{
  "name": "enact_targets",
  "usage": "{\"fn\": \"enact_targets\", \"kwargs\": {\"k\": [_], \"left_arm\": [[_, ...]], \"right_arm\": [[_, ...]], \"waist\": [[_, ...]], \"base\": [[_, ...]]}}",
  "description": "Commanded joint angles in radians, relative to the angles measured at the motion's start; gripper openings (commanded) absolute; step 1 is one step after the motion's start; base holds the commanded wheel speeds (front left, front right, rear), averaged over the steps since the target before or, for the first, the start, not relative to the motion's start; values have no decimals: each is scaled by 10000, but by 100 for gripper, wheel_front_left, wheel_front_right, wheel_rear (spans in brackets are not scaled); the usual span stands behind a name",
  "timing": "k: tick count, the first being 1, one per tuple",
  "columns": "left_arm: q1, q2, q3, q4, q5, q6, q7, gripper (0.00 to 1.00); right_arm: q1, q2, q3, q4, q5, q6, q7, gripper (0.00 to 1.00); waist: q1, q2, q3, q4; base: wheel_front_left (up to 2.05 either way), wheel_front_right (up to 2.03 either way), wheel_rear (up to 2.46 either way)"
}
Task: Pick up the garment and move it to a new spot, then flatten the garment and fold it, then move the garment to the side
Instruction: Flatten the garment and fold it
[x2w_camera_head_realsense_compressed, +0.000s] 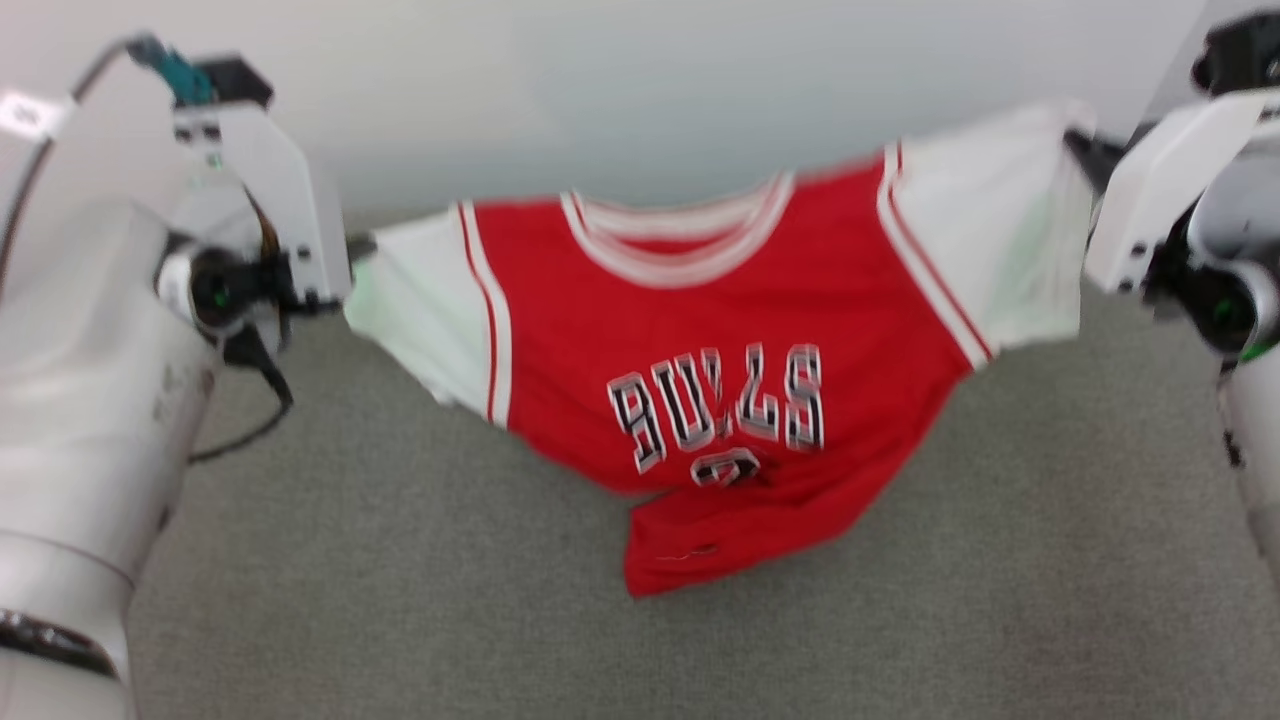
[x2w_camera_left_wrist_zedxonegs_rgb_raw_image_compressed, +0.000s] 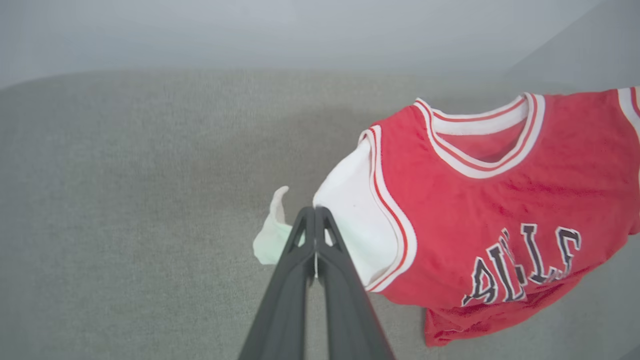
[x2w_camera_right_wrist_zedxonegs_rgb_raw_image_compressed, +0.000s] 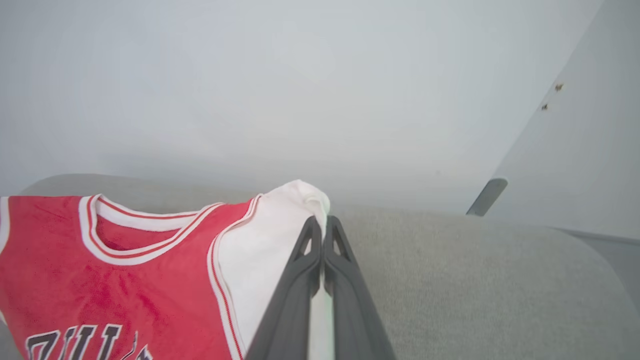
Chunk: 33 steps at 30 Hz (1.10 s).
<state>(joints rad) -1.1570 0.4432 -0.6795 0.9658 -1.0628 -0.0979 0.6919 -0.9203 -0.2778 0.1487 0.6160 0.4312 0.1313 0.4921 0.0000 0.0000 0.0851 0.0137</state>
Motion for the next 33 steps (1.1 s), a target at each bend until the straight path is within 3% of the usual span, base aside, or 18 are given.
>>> {"fn": "enact_targets", "kwargs": {"k": [1,10,17,26,29,33], "left_arm": [[-181,17,17,-29,61,-71,-64,0],[-1619,165,123,-375,223,-170,-379,0],[-2546,309,135,-509,418,-114,-418,0],[-4228,293,-7,-814,1176,25,-1295,0],[-5011,48,-28,-646,1654,256,-2272,0],[-6284,-347,50,-339,2235,418,-3984,0]], "right_arm": [[-188,-94,92,-44,70,-10,-114,0],[-1562,-388,554,-260,794,-10,-841,0],[-2557,-460,707,-110,969,-10,-1078,0],[-4966,-416,1126,717,222,-10,-1764,0],[-5967,-505,1252,1317,-575,-10,-2982,0],[-7314,-459,1091,2176,-2019,-10,-5408,0]], "waist": [[0,0,-657,69],[0,0,-1220,87],[0,0,-847,56],[0,0,2066,-77],[0,0,3119,24],[0,0,4243,238]], "base": [[0,0,0],[0,0,0],[0,0,0],[0,0,0],[0,0,0],[0,0,0]]}}
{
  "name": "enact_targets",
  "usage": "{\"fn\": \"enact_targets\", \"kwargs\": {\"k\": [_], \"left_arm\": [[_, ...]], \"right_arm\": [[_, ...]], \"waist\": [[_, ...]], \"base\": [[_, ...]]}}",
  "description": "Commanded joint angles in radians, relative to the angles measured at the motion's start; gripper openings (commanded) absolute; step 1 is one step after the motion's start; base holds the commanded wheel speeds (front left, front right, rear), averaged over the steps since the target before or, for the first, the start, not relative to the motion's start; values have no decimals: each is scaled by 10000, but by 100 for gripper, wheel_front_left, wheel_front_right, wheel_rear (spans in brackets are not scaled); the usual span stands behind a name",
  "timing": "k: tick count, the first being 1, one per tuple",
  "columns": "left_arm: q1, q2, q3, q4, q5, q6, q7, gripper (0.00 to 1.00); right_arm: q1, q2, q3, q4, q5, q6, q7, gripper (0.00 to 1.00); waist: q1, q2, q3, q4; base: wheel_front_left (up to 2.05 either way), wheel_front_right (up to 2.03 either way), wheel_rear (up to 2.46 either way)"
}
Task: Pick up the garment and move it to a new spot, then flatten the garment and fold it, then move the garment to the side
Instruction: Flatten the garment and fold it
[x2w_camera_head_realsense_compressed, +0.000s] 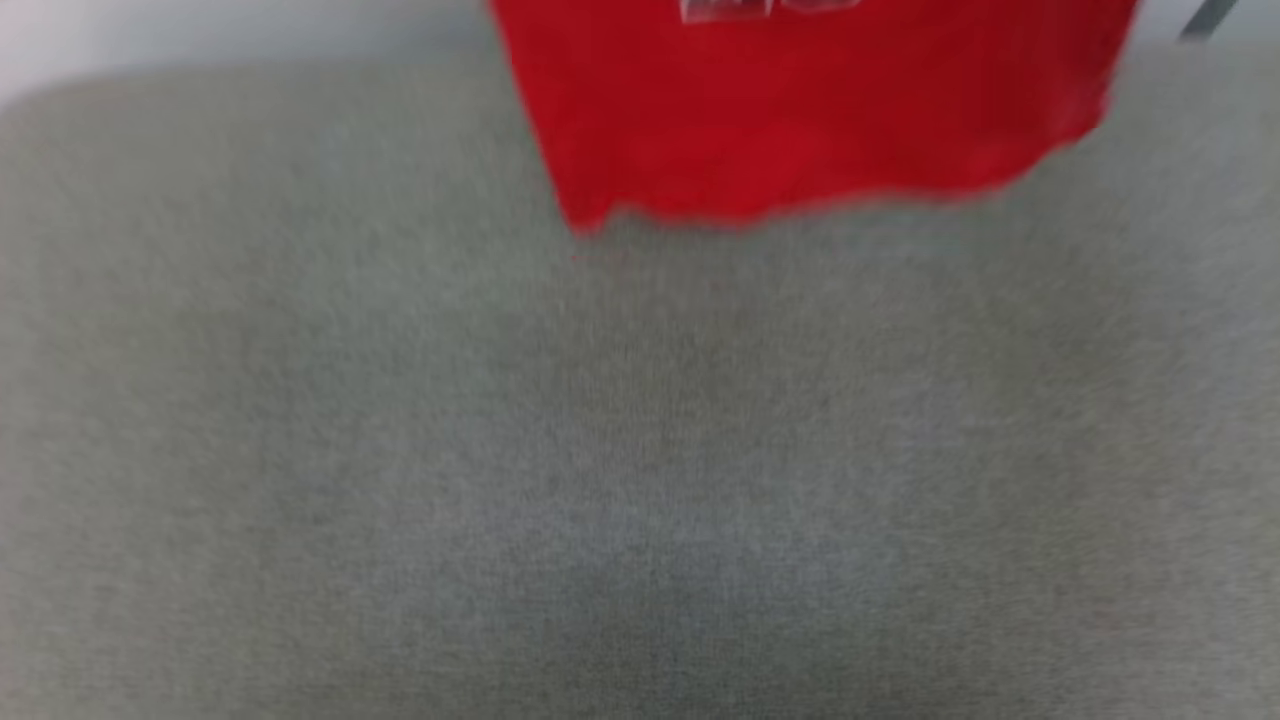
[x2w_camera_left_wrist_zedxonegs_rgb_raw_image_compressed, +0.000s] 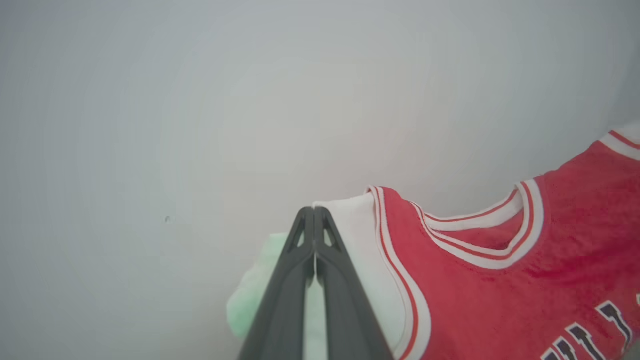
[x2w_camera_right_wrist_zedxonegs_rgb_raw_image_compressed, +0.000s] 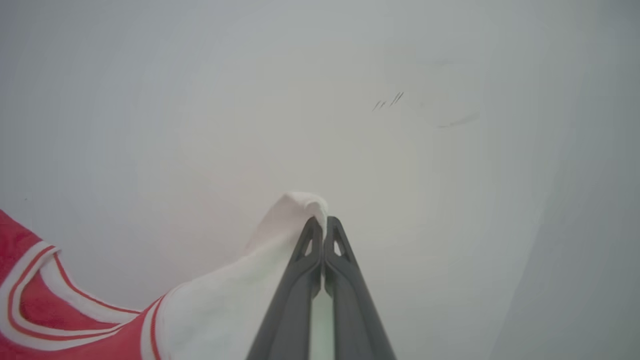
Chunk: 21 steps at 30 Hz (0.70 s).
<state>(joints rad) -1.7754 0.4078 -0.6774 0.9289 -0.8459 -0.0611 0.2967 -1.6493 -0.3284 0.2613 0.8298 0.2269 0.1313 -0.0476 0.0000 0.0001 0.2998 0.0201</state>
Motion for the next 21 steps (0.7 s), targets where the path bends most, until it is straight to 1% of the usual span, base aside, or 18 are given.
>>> {"fn": "enact_targets", "kwargs": {"k": [1,2,4,7,9,11,13,15,16,18,21], "left_arm": [[-379,-108,72,139,130,57,-404,0],[-611,-206,125,225,213,26,-926,0],[-1085,-416,240,349,316,-59,-1918,0],[-1623,-623,370,447,439,-229,-3333,0],[-1803,-731,322,381,537,-434,-4072,0],[-1673,-767,344,434,411,-553,-4595,0],[-1337,-766,258,521,302,-632,-4896,0],[-1001,-749,70,589,270,-670,-4987,0],[-761,-769,-12,628,135,-683,-4954,0],[-177,-811,-387,393,-18,-674,-4842,0],[893,-727,-854,77,-463,-678,-4604,0]], "right_arm": [[-294,11,-119,250,-388,-10,-509,0],[-557,-12,-140,418,-873,-10,-1138,0],[-1100,-146,-339,676,-1727,-10,-1830,0],[-1563,-139,-764,390,-3025,-10,-2145,0],[-1722,-102,-832,-549,-3728,-10,-2171,0],[-1260,-140,-887,-1368,-4206,-10,-2167,0],[-564,-38,-864,-1408,-4228,-9,-2151,0],[-274,-67,-749,-1440,-4167,-10,-2157,0],[8,-82,-769,-1360,-4018,-12,-2164,0],[752,-208,-502,-1211,-3815,-10,-2165,0],[1891,-385,-327,-1020,-3174,-12,-2166,0]], "waist": [[0,-1,2348,263],[0,-1,2538,325],[0,-1,2924,525],[0,-1,3462,795],[0,-1,3858,965],[0,-1,4092,1095],[0,-1,4127,1176],[0,-1,4079,1240],[0,-1,3997,1274],[0,-1,3765,1347],[0,-1,3250,1422]], "base": [[0,0,0],[0,0,0],[0,0,0],[0,0,0],[0,0,0],[0,0,0],[0,0,0],[0,0,0],[0,0,0],[0,0,0],[0,0,0]]}}
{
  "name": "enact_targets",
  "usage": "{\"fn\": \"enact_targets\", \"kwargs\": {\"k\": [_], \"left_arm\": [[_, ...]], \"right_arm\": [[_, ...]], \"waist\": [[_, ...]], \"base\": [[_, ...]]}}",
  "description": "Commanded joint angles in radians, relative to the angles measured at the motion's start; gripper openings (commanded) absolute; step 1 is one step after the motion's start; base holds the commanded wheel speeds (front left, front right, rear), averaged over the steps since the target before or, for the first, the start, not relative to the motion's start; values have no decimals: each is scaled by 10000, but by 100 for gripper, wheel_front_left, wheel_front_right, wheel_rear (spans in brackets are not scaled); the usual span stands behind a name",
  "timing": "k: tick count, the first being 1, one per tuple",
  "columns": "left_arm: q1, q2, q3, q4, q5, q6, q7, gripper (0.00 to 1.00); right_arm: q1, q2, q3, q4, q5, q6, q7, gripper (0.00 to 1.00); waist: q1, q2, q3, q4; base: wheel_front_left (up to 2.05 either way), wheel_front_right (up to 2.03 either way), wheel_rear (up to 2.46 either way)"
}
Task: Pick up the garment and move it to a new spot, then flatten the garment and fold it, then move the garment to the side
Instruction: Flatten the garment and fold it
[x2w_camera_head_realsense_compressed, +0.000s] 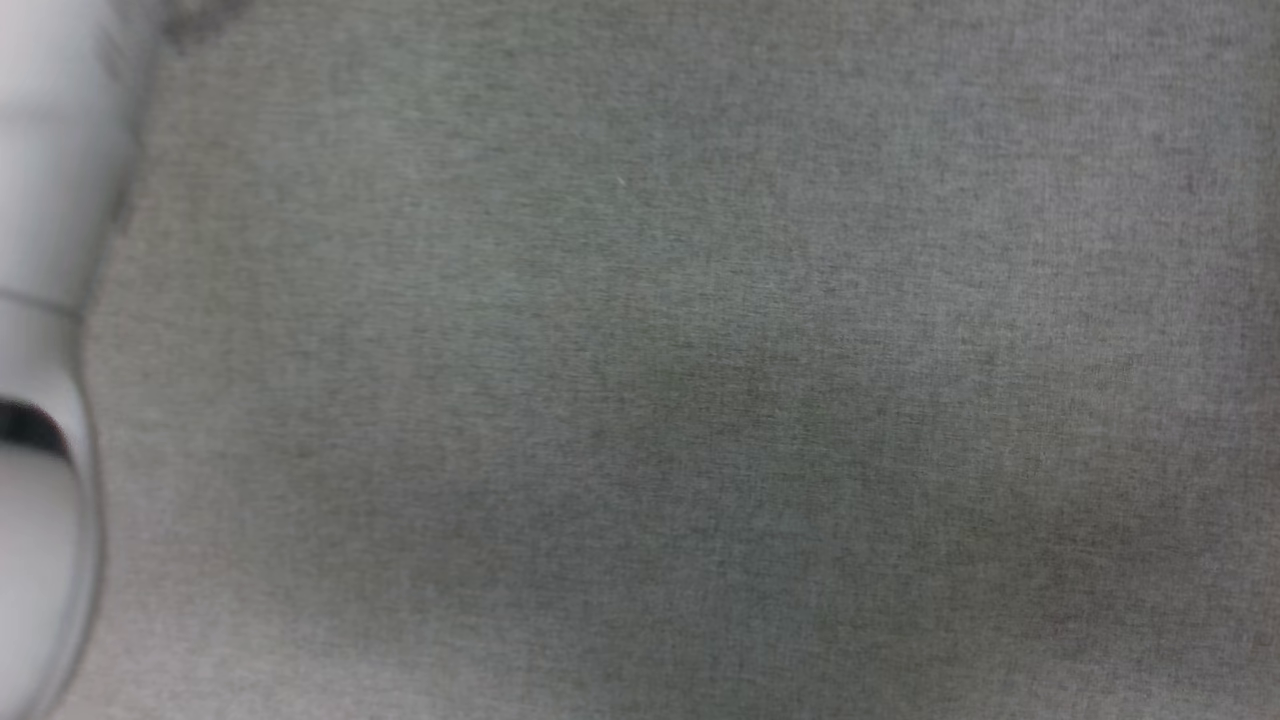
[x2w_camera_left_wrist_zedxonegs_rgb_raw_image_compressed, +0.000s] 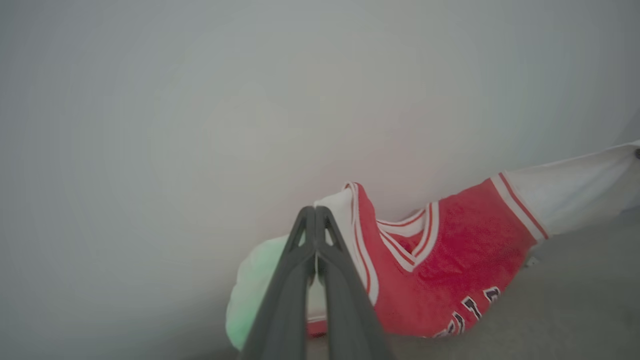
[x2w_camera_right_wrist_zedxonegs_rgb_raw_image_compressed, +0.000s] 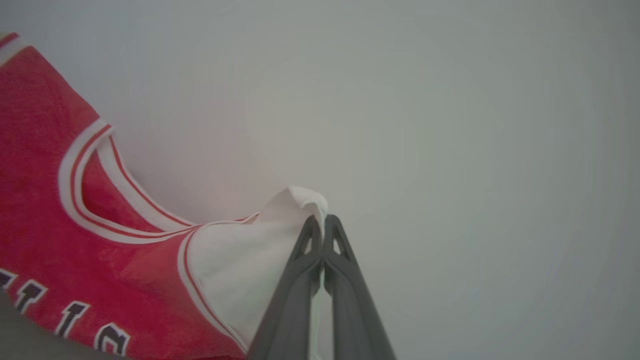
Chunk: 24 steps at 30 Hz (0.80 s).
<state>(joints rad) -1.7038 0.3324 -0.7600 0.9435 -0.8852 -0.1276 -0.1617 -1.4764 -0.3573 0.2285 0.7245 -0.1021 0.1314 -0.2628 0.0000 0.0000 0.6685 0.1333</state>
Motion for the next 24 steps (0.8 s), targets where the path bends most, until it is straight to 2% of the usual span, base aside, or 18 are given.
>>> {"fn": "enact_targets", "kwargs": {"k": [1,5,8,11,18,21,24], "left_arm": [[462,89,-159,-192,-228,-13,107,0],[1924,396,-724,-801,-935,-16,583,0],[3000,763,-1068,-1446,-1453,-16,819,0],[4195,1231,-1342,-2114,-1973,-17,1048,0],[6971,2544,-1850,-3818,-2707,-8,1310,0],[8331,3138,-2060,-4742,-3013,291,1492,0],[9637,3842,-2228,-5891,-3214,872,1419,0]], "right_arm": [[414,-120,-73,108,488,-14,-17,0],[1874,-29,-119,522,1877,-12,-15,0],[2938,-212,371,405,2687,-12,-17,0],[4238,-586,988,4,3360,-14,-16,0],[7295,-1709,1558,-1339,4357,-14,-5,0],[8695,-2143,1744,-2057,4404,-14,4,0],[10131,-2518,1607,-2798,4513,-12,139,0]], "waist": [[0,0,-613,299],[0,0,-1516,229],[0,0,-2339,129],[0,0,-3217,12],[0,0,-4964,-224],[0,0,-5595,-333],[0,0,-6029,-386]], "base": [[0,0,0],[0,0,0],[0,0,0],[0,0,0],[0,0,0],[0,0,0],[0,0,0]]}}
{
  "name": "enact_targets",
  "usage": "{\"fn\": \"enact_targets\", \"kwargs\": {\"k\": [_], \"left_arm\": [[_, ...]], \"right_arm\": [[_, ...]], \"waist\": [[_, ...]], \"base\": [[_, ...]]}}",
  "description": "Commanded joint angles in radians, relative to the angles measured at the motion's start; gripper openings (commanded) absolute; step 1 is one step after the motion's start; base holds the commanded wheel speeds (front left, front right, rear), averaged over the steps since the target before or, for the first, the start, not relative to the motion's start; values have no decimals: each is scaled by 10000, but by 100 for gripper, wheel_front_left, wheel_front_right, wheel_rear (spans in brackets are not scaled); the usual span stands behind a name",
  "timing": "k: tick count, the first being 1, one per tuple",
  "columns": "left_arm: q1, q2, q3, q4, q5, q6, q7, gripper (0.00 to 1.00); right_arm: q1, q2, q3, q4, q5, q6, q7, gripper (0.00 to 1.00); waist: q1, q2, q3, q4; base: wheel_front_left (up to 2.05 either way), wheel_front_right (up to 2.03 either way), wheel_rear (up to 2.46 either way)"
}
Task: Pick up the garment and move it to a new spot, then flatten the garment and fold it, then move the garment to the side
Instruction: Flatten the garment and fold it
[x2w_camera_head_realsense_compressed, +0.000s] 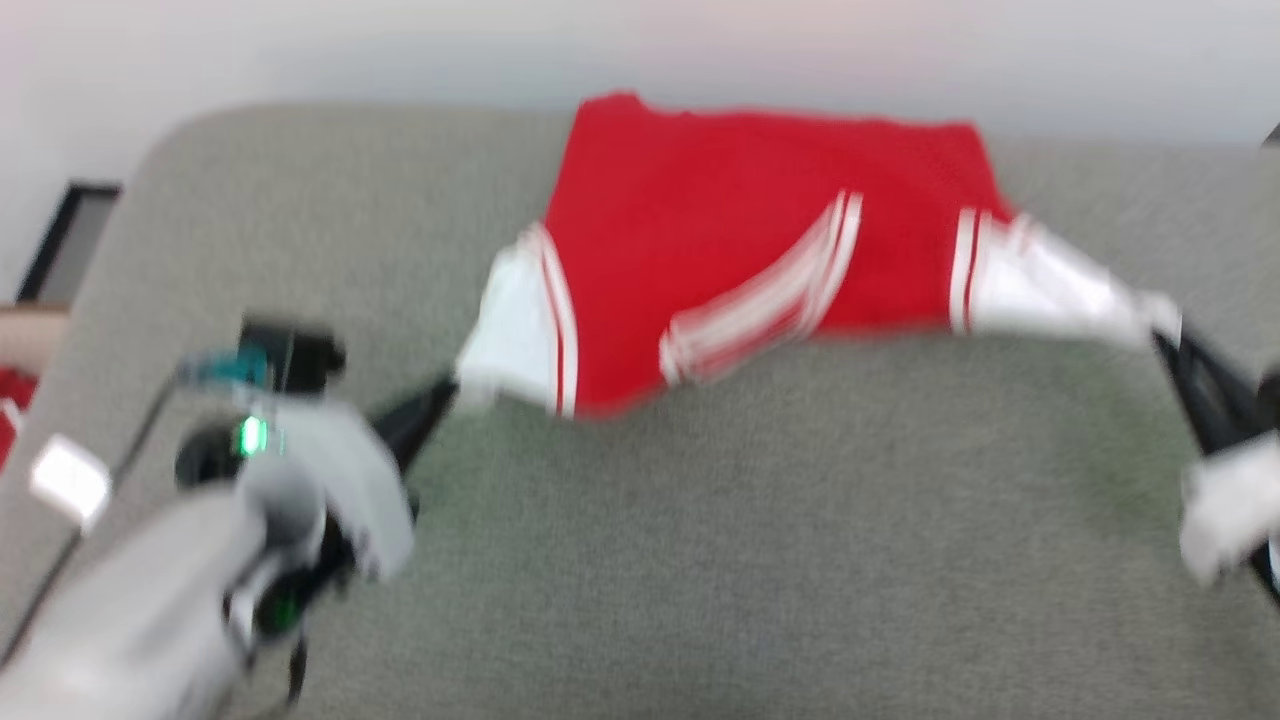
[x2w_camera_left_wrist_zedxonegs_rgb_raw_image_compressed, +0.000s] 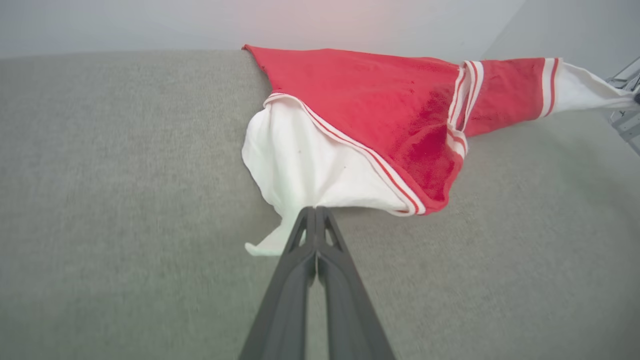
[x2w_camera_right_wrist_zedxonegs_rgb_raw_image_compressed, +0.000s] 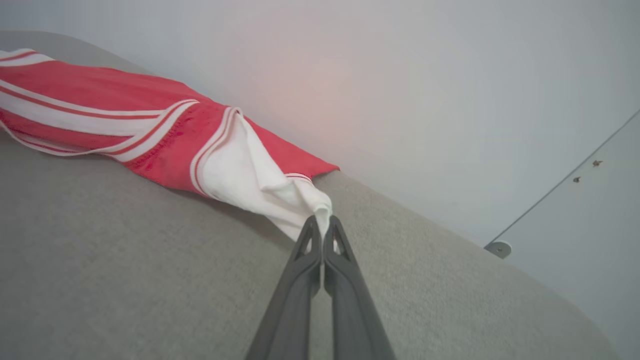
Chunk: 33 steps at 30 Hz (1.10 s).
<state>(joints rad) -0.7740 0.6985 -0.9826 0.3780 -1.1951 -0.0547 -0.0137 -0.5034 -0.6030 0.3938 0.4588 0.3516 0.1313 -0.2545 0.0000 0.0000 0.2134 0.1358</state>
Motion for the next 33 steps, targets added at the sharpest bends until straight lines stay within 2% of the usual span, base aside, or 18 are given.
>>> {"fn": "enact_targets", "kwargs": {"k": [1,7,13,20,23,27,28,29,32,33], "left_arm": [[775,392,-42,-612,-175,367,-127,0],[3195,1677,-305,-2904,-528,1688,-674,0],[4946,2492,-404,-4080,-937,2944,-1286,0],[5907,2724,-306,-4594,-1364,3451,-1825,0],[6084,2602,-274,-4662,-1418,3526,-1989,0],[5979,2389,-305,-4565,-1393,3415,-1950,0],[5917,2326,-321,-4537,-1351,3379,-1936,0],[5866,2234,-338,-4512,-1365,3343,-1894,0],[5702,2073,-378,-4378,-1299,3273,-1818,0],[5665,1999,-386,-4344,-1277,3254,-1815,0]], "right_arm": [[869,-190,-172,-369,-60,-12,132,0],[3915,-454,-1053,-2084,-152,-12,798,0],[6578,85,-2371,-3604,-153,-12,1529,0],[8179,678,-2929,-4603,-100,-12,2253,0],[8435,842,-3088,-4761,-87,-12,2526,0],[8188,918,-2941,-4593,17,-12,2911,0],[8111,923,-2904,-4526,43,-12,3049,6],[8033,996,-2885,-4417,142,-10,3224,17],[7728,1047,-2658,-4149,314,-10,3772,60],[7599,1055,-2554,-4108,358,-10,3918,71]], "waist": [[0,0,-1591,-412],[0,0,-2019,-360],[0,0,-2095,-288],[0,0,-1977,-284],[0,0,-1888,-297],[0,0,-1806,-295],[0,0,-1780,-301],[0,0,-1753,-306],[0,0,-1670,-303],[0,0,-1633,-306]], "base": [[0,0,0],[0,0,0],[0,0,0],[0,0,0],[0,0,0],[0,0,0],[0,0,0],[0,0,0],[0,0,0],[0,0,0]]}}
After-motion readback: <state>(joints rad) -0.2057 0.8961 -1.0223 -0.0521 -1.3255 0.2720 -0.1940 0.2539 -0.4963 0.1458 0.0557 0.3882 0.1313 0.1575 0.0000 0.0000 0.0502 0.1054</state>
